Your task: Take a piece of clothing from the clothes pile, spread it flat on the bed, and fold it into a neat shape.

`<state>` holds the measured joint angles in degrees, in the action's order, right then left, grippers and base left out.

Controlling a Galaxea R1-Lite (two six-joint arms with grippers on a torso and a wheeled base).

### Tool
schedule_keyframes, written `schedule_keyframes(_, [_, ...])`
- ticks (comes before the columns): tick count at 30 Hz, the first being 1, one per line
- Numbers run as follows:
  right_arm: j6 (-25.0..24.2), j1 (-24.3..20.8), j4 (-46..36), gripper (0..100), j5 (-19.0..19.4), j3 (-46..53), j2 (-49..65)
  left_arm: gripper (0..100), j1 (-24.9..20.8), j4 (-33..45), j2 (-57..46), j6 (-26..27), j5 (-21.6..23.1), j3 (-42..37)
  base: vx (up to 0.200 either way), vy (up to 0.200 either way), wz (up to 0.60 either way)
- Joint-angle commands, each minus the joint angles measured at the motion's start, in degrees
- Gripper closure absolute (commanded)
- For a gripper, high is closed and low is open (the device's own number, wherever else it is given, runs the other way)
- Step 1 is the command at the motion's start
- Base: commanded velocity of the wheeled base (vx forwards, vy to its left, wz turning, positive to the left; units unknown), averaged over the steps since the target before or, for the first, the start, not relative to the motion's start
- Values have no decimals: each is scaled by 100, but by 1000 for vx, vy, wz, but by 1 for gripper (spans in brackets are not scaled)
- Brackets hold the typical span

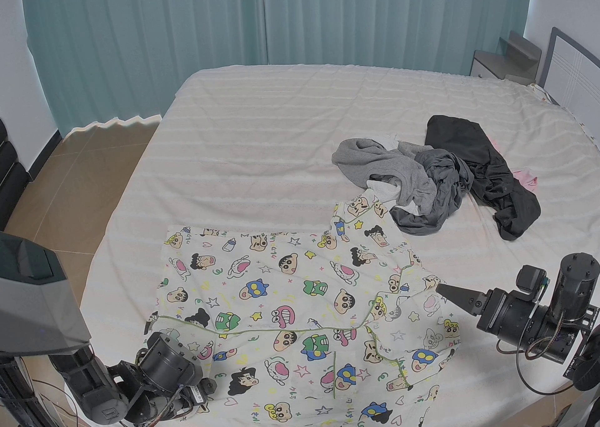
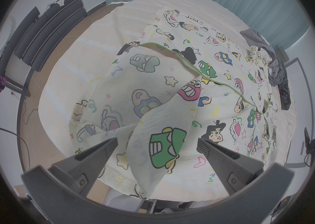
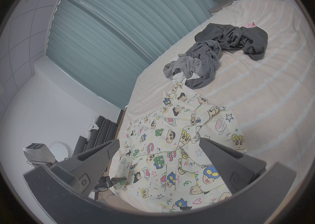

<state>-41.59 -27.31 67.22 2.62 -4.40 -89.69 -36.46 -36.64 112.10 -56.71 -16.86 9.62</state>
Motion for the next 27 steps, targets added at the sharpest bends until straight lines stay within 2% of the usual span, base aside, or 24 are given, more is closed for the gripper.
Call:
schedule_keyframes(1, [2,-3,2,0,2,-8,-5,0,-1,-1,-4,2,-2,14,0,0,0])
schedule_keyframes(9, [-7,-3,2,0,2,-8,4,0,-19,-1,4,-7,-10,23,0,0,0])
schedule_keyframes(10, [-7,-3,2,0,2,-8,4,100,-19,-1,4,-7,-10,23,0,0,0])
schedule_keyframes(18, [-7,-3,2,0,-7,-43,13,100,8,-1,4,-103,-45,5,0,0,0])
schedule_keyframes(22, [-7,-3,2,0,-7,-87,4,100,51,-1,-22,-112,-212,-30,0,0,0])
schedule_keyframes(27, [2,-3,2,0,-16,-87,21,100,315,-18,-277,-24,-590,5,0,0,0])
